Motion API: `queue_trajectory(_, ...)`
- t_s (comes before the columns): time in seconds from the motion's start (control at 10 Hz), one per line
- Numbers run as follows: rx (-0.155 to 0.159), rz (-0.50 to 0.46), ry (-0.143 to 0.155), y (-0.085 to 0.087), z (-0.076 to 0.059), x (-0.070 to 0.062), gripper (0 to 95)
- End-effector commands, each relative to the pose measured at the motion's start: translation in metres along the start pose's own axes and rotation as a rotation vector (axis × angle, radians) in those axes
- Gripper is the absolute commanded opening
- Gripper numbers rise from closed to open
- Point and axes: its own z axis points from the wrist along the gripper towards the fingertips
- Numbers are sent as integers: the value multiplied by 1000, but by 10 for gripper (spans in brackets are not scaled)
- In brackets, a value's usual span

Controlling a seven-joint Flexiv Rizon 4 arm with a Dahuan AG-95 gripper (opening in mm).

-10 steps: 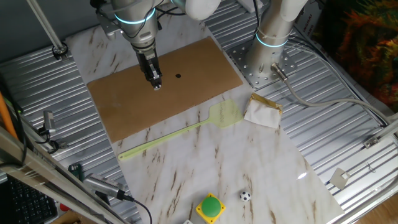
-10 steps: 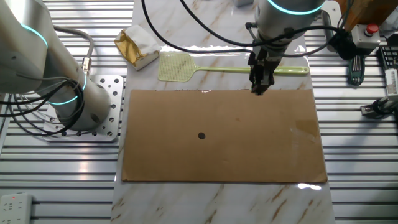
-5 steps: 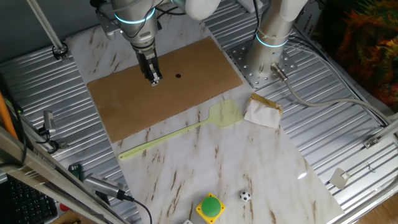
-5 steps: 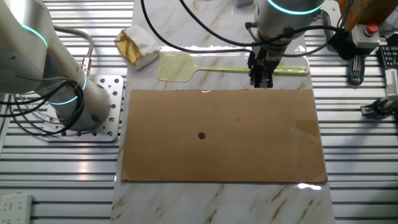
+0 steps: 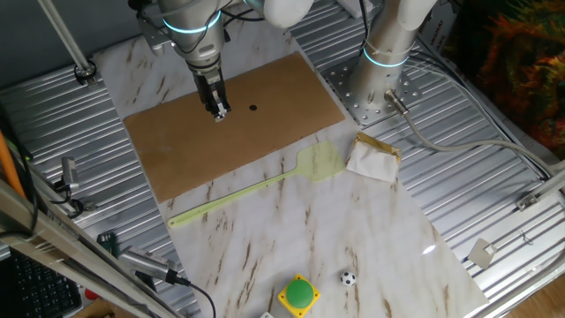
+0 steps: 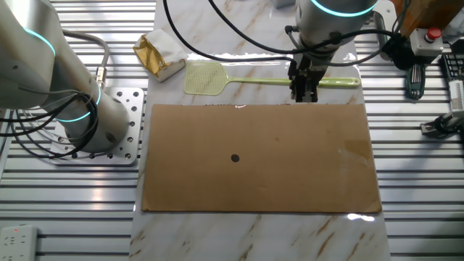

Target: Swat with a flyswatter

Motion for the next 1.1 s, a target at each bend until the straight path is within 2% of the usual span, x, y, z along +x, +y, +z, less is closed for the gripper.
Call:
queue_trajectory(0.1,-3,17,-3,1,-1,1,0)
queue_trajectory(0.3,-8,31,-16,1,-1,1,0)
queue_trajectory(0.9,-14,43,-11,1,0,0,0)
queue_trajectory(1.0,-18,50,-14,8,4,-1,0)
queue_trajectory(1.1,-13,67,-24,33,16,-1,0)
